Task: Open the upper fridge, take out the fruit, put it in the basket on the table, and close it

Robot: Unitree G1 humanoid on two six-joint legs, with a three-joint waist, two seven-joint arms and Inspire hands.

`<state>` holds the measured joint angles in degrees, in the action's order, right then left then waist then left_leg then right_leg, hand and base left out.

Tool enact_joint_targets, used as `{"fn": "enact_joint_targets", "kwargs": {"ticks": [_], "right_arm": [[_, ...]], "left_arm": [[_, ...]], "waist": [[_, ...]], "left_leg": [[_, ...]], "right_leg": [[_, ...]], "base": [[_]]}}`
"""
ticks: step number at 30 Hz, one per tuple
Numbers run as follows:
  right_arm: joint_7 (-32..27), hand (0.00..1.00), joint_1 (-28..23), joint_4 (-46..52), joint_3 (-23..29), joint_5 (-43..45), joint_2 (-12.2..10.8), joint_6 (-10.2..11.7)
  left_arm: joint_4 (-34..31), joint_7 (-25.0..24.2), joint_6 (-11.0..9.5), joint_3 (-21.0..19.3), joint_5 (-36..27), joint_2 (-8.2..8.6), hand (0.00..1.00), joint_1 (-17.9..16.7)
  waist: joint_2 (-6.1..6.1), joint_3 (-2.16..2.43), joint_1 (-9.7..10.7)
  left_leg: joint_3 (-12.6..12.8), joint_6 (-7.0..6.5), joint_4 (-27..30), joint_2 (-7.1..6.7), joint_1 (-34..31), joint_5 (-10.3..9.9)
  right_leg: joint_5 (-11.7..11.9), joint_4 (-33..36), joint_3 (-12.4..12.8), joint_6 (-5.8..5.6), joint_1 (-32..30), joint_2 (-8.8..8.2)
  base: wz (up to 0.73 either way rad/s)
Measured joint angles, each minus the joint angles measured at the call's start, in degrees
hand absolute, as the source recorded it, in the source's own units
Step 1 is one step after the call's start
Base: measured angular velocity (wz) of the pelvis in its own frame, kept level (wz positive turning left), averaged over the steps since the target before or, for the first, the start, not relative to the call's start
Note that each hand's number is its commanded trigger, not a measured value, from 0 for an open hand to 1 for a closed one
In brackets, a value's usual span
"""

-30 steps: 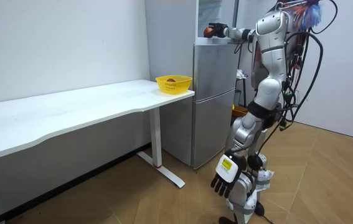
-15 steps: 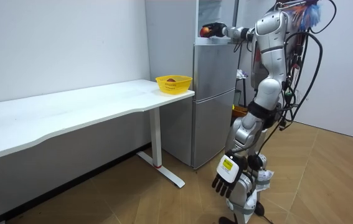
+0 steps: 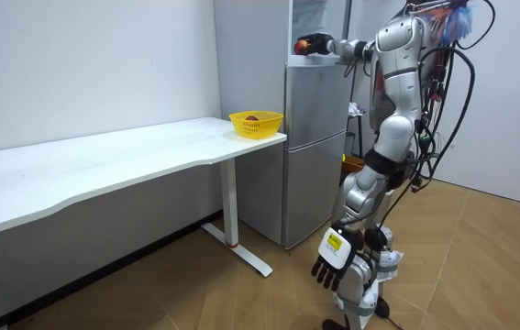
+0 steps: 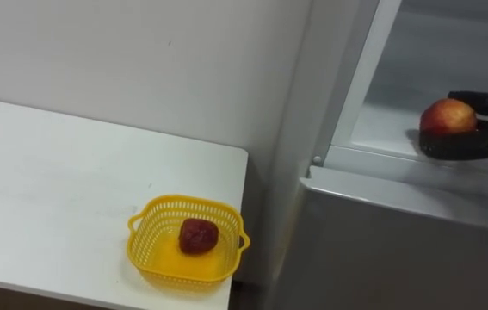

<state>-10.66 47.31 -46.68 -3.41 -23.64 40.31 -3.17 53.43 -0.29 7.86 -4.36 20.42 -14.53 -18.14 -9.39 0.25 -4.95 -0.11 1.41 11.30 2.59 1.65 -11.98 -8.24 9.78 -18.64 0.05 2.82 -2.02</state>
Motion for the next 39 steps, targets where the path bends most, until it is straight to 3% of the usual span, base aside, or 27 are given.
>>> {"fn": "enact_joint_targets", "kwargs": {"ticks": [7, 12, 16, 18, 22, 26, 31, 36, 39], "right_arm": [[-3.50, 1.00, -0.83, 14.94, 0.08, -0.50, -0.01, -0.06], [-5.70, 1.00, -8.91, 33.39, 0.81, 4.19, -0.65, 1.20], [-7.50, 1.00, -18.51, 46.60, 4.83, 10.40, -3.19, 1.96], [-8.27, 1.00, -22.37, 52.86, 5.81, 12.24, -7.66, 2.83], [-9.80, 1.00, -31.00, 62.78, 6.09, 12.77, -11.45, 3.60], [-11.93, 1.00, -38.04, 66.81, 7.08, 14.42, -14.32, 7.10], [-12.54, 1.00, -40.90, 70.80, 7.48, 17.87, -16.01, 9.28], [-14.42, 1.00, -41.24, 75.38, 7.25, 27.38, -17.07, 13.56], [-14.49, 1.00, -41.24, 75.87, 5.99, 32.59, -18.26, 14.13]], "left_arm": [[1.54, 0.96, -0.40, 0.05, 0.00, -0.02, 0.00, 0.73], [2.57, 2.62, -1.04, 0.19, -0.15, 0.05, 0.00, 2.23], [2.68, 3.98, -2.24, 1.29, -0.68, 0.52, 0.00, 2.45], [4.74, 4.88, -2.79, 1.31, -0.96, 1.82, 0.00, 2.50], [6.97, 5.16, -3.70, 1.59, -2.75, 2.60, 0.00, 2.48], [8.76, 6.00, -5.37, 2.26, -2.73, 2.83, 0.00, 2.85], [9.11, 5.78, -6.78, 2.31, -2.73, 2.74, 0.00, 2.58], [9.75, 5.61, -7.04, 4.07, -2.74, 2.95, 0.00, 3.86], [11.18, 5.62, -7.18, 5.30, -2.75, 2.97, 0.00, 4.99]], "waist": [[0.90, -0.01, 0.28], [1.32, -0.32, 0.42], [2.30, -0.82, 0.77], [3.64, -0.48, 1.22], [5.39, 0.12, 1.89], [5.40, -0.06, 2.12], [4.85, -0.13, 2.98], [5.11, -0.20, 3.12], [5.09, -0.18, 3.01]], "left_leg": [[1.04, -0.02, -0.05, 0.03, 0.40, 0.03], [1.46, -0.03, -0.05, 0.06, 1.16, 0.02], [2.13, -0.03, -0.33, 0.14, 1.23, -0.01], [3.33, -0.04, -0.77, 0.37, 1.80, -0.05], [4.67, 0.05, -1.72, 0.66, 2.96, 0.02], [5.33, 0.11, -1.70, 0.68, 3.24, 0.07], [6.34, 0.09, -2.03, 0.73, 3.64, 0.04], [6.47, 0.10, -2.58, 0.75, 4.07, 0.05], [6.46, 0.10, -2.66, 0.74, 4.06, 0.05]], "right_leg": [[0.00, 0.02, 1.28, 0.00, -0.25, 0.07], [0.00, -0.06, 1.21, 0.00, 0.34, 0.02], [0.04, 0.12, 1.62, 0.05, 0.17, 0.04], [0.15, 0.23, 2.84, 0.20, 0.08, 0.25], [0.16, 0.26, 4.19, 0.23, 0.17, 0.64], [0.15, 0.11, 4.88, 0.24, 0.15, 0.77], [0.14, 0.02, 6.03, 0.22, -0.13, 0.98], [0.14, 0.01, 5.98, 0.23, -0.01, 1.04], [0.14, 0.04, 6.10, 0.23, -0.01, 1.05]], "base": [[-0.07], [-0.01], [-0.09], [-0.25], [-0.18], [-0.09], [-0.10], [-0.01], [0.00]]}}
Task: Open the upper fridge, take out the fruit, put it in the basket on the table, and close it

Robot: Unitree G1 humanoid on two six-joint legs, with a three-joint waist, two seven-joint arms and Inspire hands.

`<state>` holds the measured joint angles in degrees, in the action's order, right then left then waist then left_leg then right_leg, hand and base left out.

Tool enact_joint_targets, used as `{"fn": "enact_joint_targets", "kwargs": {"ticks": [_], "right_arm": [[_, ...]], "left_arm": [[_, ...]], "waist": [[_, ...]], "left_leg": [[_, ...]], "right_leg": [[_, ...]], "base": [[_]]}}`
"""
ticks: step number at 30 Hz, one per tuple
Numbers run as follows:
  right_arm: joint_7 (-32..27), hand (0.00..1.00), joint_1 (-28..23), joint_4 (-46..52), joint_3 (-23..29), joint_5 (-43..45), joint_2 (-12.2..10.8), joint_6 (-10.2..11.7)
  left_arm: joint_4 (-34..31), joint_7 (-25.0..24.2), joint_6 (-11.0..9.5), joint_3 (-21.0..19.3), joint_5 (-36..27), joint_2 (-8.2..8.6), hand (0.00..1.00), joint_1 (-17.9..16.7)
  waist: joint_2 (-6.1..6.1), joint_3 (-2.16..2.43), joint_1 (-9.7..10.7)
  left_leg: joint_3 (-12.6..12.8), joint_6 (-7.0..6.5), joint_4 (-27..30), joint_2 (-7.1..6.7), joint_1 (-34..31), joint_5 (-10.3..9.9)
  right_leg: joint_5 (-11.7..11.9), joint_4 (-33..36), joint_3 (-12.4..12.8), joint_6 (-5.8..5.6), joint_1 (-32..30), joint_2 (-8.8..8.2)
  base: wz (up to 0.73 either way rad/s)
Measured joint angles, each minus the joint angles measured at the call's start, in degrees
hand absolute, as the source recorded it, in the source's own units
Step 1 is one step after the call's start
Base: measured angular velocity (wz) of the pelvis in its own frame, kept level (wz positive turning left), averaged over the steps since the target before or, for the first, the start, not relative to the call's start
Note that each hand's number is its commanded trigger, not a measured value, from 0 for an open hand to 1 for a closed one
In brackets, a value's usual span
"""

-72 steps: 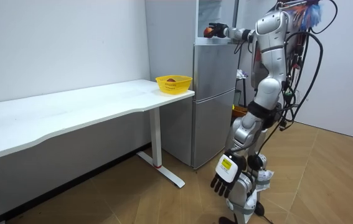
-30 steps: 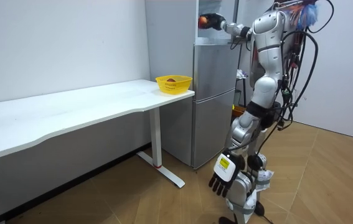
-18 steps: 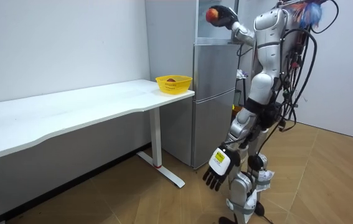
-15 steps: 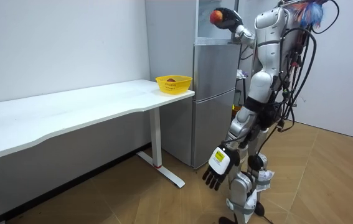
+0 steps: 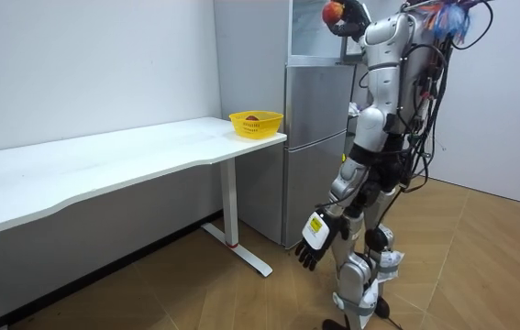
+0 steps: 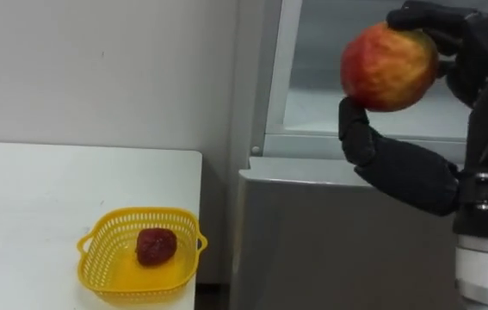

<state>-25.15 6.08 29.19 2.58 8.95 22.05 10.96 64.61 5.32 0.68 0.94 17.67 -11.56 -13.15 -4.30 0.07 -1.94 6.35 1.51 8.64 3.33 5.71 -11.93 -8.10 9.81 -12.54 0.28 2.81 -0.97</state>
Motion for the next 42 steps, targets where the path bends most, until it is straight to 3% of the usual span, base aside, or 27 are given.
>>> {"fn": "enact_joint_targets", "kwargs": {"ticks": [5, 11, 15, 18, 25, 28, 30, 34, 39, 42], "right_arm": [[2.99, 1.00, 0.05, 0.49, -4.33, 9.85, 0.00, 0.35], [4.14, 1.00, 1.50, 0.84, -7.88, 14.66, -0.06, 0.39], [6.53, 1.00, 5.09, 0.81, -9.72, 16.33, -0.07, 0.46], [8.05, 1.00, 7.28, 0.81, -11.64, 16.32, -0.07, 0.63], [13.70, 1.00, 10.60, 0.76, -17.78, 18.46, 0.19, 0.38], [14.76, 1.00, 11.93, 0.68, -19.38, 20.19, 0.31, 0.12], [15.45, 1.00, 12.54, 0.02, -19.51, 20.34, 0.35, 0.24], [17.90, 1.00, 17.02, -7.13, -20.73, 20.39, 0.45, -0.34], [19.05, 1.00, 19.96, -16.48, -23.24, 20.90, 2.38, -3.65], [19.16, 1.00, 19.99, -22.62, -24.83, 22.45, 2.40, -3.98]], "left_arm": [[0.98, -0.33, -0.13, 1.32, 0.02, -0.08, 0.00, 1.11], [2.18, -1.05, -0.63, 1.62, 0.08, -0.29, 0.00, 2.22], [3.19, -1.06, -0.77, 1.71, 0.05, -0.47, 0.00, 2.64], [4.48, -1.64, -0.77, 2.45, 0.06, -0.54, 0.00, 3.73], [4.22, -2.50, -0.77, 2.77, 0.06, -0.65, 0.00, 4.06], [4.24, -2.71, -0.77, 2.75, 0.44, -1.22, 0.00, 4.24], [4.26, -3.22, -0.77, 2.74, 0.37, -1.87, 0.00, 4.81], [4.35, -3.94, -0.68, 2.58, 0.53, -3.22, 0.00, 5.87], [4.09, -5.27, 0.56, 2.59, 0.53, -3.74, 0.00, 6.78], [4.07, -5.95, 0.74, 2.59, 0.57, -3.84, 0.00, 6.75]], "waist": [[0.05, 0.01, -0.52], [-0.60, 0.35, -2.96], [-0.83, 0.05, -3.69], [-1.64, -0.31, -4.75], [-2.32, -0.26, -6.63], [-3.10, 0.08, -7.17], [-3.86, -0.25, -7.84], [-5.53, -0.43, -8.39], [-5.61, -0.55, -10.50], [-5.80, -0.67, -11.55]], "left_leg": [[0.42, 0.01, -0.16, 0.08, -0.18, -0.01], [0.81, 0.00, -0.29, 0.10, -0.19, -0.01], [0.56, 0.00, -0.12, 0.12, -0.17, -0.01], [0.19, 0.00, -0.18, 0.08, -0.51, -0.01], [-1.24, 0.01, 0.09, 0.00, -1.46, 0.01], [-1.66, 0.11, 0.17, 0.06, -1.71, 0.09], [-1.74, 0.12, 0.25, 0.11, -1.56, 0.12], [-1.84, 0.10, 0.57, 0.06, -1.74, 0.07], [-1.98, -0.02, 0.67, -0.03, -2.12, -0.03], [-2.29, -0.02, 0.82, -0.02, -2.26, -0.02]], "right_leg": [[0.01, 0.15, 0.95, 0.02, -0.54, 0.14], [0.02, 0.44, 1.14, 0.03, -0.93, 0.17], [0.02, 0.81, 0.97, 0.03, -0.90, 0.13], [0.02, 0.79, 0.60, 0.03, -0.89, 0.04], [0.01, 0.61, -0.98, 0.02, -1.01, -0.16], [0.01, 0.67, -1.95, 0.02, -1.22, -0.17], [0.01, 0.75, -1.94, 0.02, -1.19, -0.13], [0.02, 0.75, -2.05, 0.03, -1.16, -0.23], [0.02, 0.77, -2.43, 0.03, -1.22, -0.38], [0.02, 0.76, -2.87, 0.03, -1.22, -0.43]], "base": [[-0.05], [-0.03], [0.03], [0.08], [0.09], [0.07], [0.00], [0.00], [0.00], [0.03]]}}
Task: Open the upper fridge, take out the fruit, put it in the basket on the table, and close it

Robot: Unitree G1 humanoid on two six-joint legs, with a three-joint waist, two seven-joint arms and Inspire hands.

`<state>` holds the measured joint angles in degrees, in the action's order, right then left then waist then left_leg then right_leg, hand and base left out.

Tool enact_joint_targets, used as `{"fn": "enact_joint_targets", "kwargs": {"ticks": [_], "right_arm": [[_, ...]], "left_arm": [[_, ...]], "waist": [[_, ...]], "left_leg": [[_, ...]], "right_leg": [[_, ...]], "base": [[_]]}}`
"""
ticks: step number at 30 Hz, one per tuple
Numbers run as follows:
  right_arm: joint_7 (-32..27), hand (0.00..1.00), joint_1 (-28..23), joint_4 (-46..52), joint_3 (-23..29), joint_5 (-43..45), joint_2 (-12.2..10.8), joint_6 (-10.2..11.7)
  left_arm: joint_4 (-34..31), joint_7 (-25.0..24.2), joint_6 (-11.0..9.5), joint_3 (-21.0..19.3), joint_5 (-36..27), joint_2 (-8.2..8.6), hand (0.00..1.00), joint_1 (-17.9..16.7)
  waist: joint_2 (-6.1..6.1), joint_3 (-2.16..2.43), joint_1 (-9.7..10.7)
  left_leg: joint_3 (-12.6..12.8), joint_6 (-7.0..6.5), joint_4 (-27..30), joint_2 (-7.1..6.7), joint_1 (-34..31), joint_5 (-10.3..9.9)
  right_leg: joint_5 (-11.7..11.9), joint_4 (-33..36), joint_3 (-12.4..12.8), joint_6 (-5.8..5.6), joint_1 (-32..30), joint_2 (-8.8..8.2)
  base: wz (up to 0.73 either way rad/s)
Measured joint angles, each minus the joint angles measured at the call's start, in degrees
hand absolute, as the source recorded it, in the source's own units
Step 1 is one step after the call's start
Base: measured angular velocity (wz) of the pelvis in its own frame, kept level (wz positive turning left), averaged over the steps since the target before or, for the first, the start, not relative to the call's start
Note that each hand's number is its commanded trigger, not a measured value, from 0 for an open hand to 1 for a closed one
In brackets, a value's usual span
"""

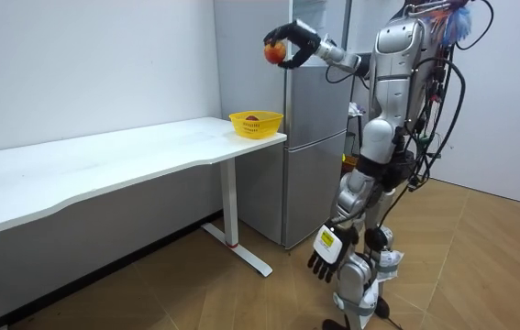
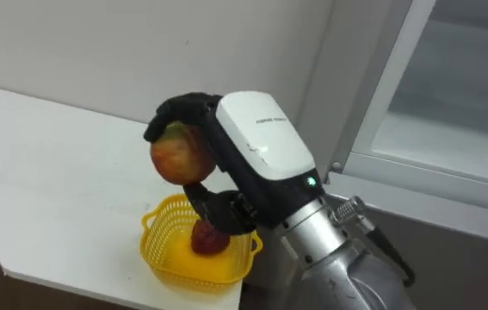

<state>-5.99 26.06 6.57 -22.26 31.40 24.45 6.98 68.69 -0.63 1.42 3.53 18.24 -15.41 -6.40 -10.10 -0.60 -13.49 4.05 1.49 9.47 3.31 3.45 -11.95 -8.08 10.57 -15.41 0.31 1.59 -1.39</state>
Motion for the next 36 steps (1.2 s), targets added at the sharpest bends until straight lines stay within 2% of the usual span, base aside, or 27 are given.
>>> {"fn": "enact_joint_targets", "kwargs": {"ticks": [3, 6, 9, 11, 20, 28, 36], "right_arm": [[0.37, 1.00, 0.17, -4.48, -0.23, 2.60, 0.03, -0.95], [0.76, 1.00, 2.64, -10.32, -0.45, 2.71, 0.10, -2.13], [0.69, 1.00, 4.87, -15.38, -1.70, 2.10, 0.57, -2.25], [0.32, 1.00, 5.53, -19.06, -2.73, 2.17, 0.57, -2.80], [-1.55, 1.00, 6.87, -34.07, -3.65, 2.31, 0.46, -3.97], [-4.38, 1.00, 7.80, -36.24, -3.65, 2.22, 0.46, -3.78], [-4.87, 1.00, 7.79, -39.82, -3.71, 2.29, 0.40, -3.59]], "left_arm": [[-0.03, -0.24, 0.00, -0.63, 0.46, -0.03, 0.00, 0.09], [-0.65, -1.40, 0.23, -0.63, 0.33, -1.15, 0.00, -0.10], [-1.63, -1.39, 0.78, -0.58, 0.31, -1.51, 0.00, -0.37], [-2.59, -1.34, 0.78, -0.56, 0.29, -1.53, 0.00, -0.11], [-3.21, -1.41, 1.29, -0.52, 1.63, -1.63, 0.00, -0.01], [-3.94, -2.25, 2.09, 0.30, 1.73, -1.62, 0.00, -0.26], [-4.83, -2.15, 2.28, 1.14, 1.73, -1.60, 0.00, 0.44]], "waist": [[-0.61, -0.04, -0.75], [-2.10, -0.31, -1.31], [-2.73, -0.11, -1.69], [-2.98, -0.18, -2.40], [-2.83, -0.61, -4.27], [-2.65, -0.80, -4.34], [-1.74, -1.45, -4.46]], "left_leg": [[-1.02, 0.00, 0.11, -0.06, -0.60, 0.00], [-1.73, 0.16, 0.23, 0.00, -1.31, 0.12], [-2.15, 0.18, 0.40, -0.02, -1.30, 0.15], [-2.75, 0.17, 0.39, -0.11, -1.29, 0.15], [-4.65, 0.17, 0.23, -0.17, -2.12, 0.15], [-5.20, 0.19, 0.98, -0.25, -3.09, 0.17], [-5.04, 0.20, 1.54, -0.38, -3.68, 0.15]], "right_leg": [[0.00, -0.01, -0.90, 0.00, -0.12, -0.08], [0.00, -0.04, -2.22, -0.01, -0.42, -0.09], [0.00, -0.04, -2.52, -0.01, -0.30, -0.12], [0.00, -0.04, -3.17, -0.01, 0.00, -0.22], [-0.14, -0.08, -5.22, -0.22, 0.21, -0.33], [-0.18, -0.12, -5.24, -0.30, -0.24, -0.37], [-0.18, -0.16, -5.38, -0.30, -0.62, -0.52]], "base": [[0.14], [0.13], [0.10], [0.13], [0.12], [0.04], [0.00]]}}
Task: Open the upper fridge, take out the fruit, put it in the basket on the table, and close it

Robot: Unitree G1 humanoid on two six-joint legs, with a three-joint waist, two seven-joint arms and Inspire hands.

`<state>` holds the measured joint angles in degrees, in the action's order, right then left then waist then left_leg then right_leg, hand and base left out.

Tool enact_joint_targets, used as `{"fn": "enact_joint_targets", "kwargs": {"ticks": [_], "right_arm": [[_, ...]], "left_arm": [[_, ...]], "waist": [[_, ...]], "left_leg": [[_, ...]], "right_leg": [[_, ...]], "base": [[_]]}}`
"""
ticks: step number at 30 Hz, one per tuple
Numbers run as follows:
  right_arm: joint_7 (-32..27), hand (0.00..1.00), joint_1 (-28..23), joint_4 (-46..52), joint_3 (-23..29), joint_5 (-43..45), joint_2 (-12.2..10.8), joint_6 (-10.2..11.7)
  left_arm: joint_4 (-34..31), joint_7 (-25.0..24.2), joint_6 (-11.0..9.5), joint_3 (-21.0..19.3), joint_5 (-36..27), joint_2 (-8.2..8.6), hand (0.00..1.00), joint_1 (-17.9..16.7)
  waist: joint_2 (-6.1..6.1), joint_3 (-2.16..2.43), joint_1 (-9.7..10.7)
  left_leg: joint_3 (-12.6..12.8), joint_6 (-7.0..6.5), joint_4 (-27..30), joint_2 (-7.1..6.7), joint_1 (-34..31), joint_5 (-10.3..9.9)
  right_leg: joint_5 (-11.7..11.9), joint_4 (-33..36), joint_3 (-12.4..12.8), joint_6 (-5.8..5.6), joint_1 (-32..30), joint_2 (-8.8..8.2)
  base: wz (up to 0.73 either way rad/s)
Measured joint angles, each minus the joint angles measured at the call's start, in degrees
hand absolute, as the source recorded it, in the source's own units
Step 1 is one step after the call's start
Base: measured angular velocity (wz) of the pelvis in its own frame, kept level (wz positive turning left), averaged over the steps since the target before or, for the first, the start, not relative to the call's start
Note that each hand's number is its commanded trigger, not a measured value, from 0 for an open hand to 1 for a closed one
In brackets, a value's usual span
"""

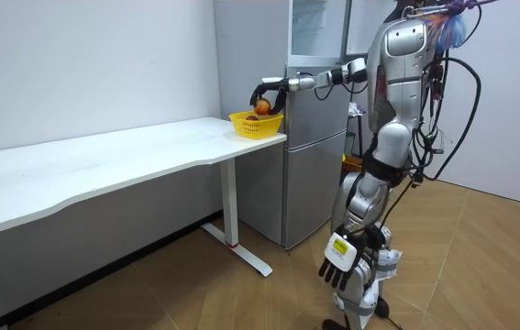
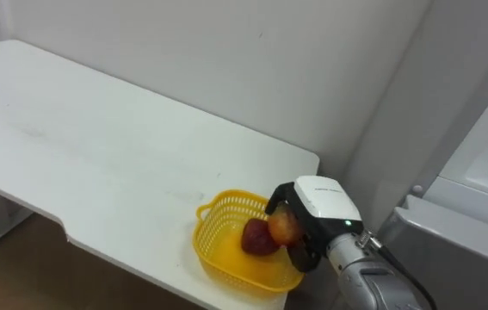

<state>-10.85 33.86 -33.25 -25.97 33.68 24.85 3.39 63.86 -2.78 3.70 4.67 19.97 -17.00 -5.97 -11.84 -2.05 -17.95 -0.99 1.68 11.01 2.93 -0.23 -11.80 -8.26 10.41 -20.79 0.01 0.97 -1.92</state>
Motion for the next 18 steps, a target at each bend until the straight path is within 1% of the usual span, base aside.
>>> {"fn": "enact_joint_targets", "kwargs": {"ticks": [1, 2, 3, 4, 5, 8, 10, 12, 14, 18], "right_arm": [[0.02, 1.00, 0.00, -0.03, -0.02, 0.30, -0.01, -0.44], [0.03, 1.00, 0.00, -0.03, -0.02, 0.41, -0.04, -0.58], [0.08, 0.97, 0.00, -0.03, -0.02, 0.42, -0.04, -0.94], [0.09, 0.20, 0.00, -0.05, -0.02, 0.42, -0.04, -1.07], [0.09, 0.00, 0.00, -0.06, -0.02, 0.44, -0.04, -1.51], [0.13, 0.00, 0.00, -0.20, -0.02, 0.47, -0.04, -2.17], [0.21, 0.00, 0.00, -0.19, -0.02, 0.60, -0.04, -2.28], [0.38, 0.00, 0.00, -0.19, -0.10, 0.61, -0.04, -2.55], [0.42, 0.00, 0.00, -0.18, -0.33, 0.57, -0.04, -3.49], [0.46, 0.00, 0.00, -0.18, -0.39, 0.56, -0.04, -3.94]], "left_arm": [[-0.27, -0.06, 0.09, 0.00, 0.01, 0.01, 0.00, 0.01], [-0.69, -0.08, 0.13, 0.00, 0.01, 0.03, 0.00, -0.01], [-1.21, -0.09, 0.15, 0.00, 0.01, 0.04, 0.00, -0.07], [-1.28, -0.09, 0.16, 0.00, 0.01, 0.07, 0.00, -0.09], [-1.29, -0.12, 0.23, 0.00, 0.03, 0.08, 0.00, -0.20], [-1.88, -0.13, 1.15, -0.01, 0.04, 0.09, 0.00, -0.25], [-1.88, -0.19, 1.40, -0.02, 0.04, 0.09, 0.00, -0.35], [-1.88, -0.29, 1.59, -0.02, 0.05, 0.09, 0.00, -0.41], [-1.96, -0.34, 2.09, -0.02, 0.07, 0.09, 0.00, -0.38], [-1.98, -0.34, 2.17, -0.01, 0.21, 0.09, 0.00, -0.23]], "waist": [[0.18, -0.08, 0.01], [0.36, -0.03, -0.09], [0.56, 0.09, -0.32], [0.65, 0.17, -0.48], [0.71, 0.37, -0.84], [1.12, 0.61, -1.28], [1.18, 0.68, -1.39], [1.14, 0.71, -1.42], [0.95, 0.86, -1.43], [0.83, 0.95, -1.42]], "left_leg": [[0.04, 0.01, 0.23, 0.00, -0.19, -0.01], [0.05, 0.01, 0.32, -0.01, -0.30, -0.01], [0.12, 0.01, 0.35, -0.03, -0.30, -0.01], [0.17, 0.01, 0.36, -0.04, -0.30, 0.00], [0.12, 0.00, 0.38, -0.11, -0.35, 0.00], [0.10, 0.00, 0.52, -0.13, -0.39, 0.00], [0.09, 0.00, 0.50, -0.14, -0.40, 0.01], [0.08, 0.00, 0.51, -0.14, -0.41, 0.01], [0.07, -0.01, 0.51, -0.16, -0.41, 0.01], [0.07, -0.01, 0.50, -0.18, -0.36, 0.01]], "right_leg": [[0.00, -0.08, 0.00, 0.00, -0.07, 0.00], [0.00, -0.17, 0.00, 0.00, -0.09, 0.01], [0.01, -0.29, 0.00, 0.01, -0.06, 0.01], [0.01, -0.37, 0.00, 0.02, -0.04, 0.01], [0.02, -0.54, -0.10, 0.03, 0.08, 0.01], [0.02, -0.59, -0.17, 0.04, 0.10, -0.01], [0.02, -0.59, -0.17, 0.04, 0.10, -0.02], [0.03, -0.59, -0.18, 0.04, 0.11, -0.03], [0.03, -0.59, -0.21, 0.04, 0.13, -0.05], [0.03, -0.59, -0.18, 0.05, 0.18, -0.06]], "base": [[0.00], [0.00], [0.00], [0.00], [0.00], [0.00], [0.00], [0.00], [0.00], [0.00]]}}
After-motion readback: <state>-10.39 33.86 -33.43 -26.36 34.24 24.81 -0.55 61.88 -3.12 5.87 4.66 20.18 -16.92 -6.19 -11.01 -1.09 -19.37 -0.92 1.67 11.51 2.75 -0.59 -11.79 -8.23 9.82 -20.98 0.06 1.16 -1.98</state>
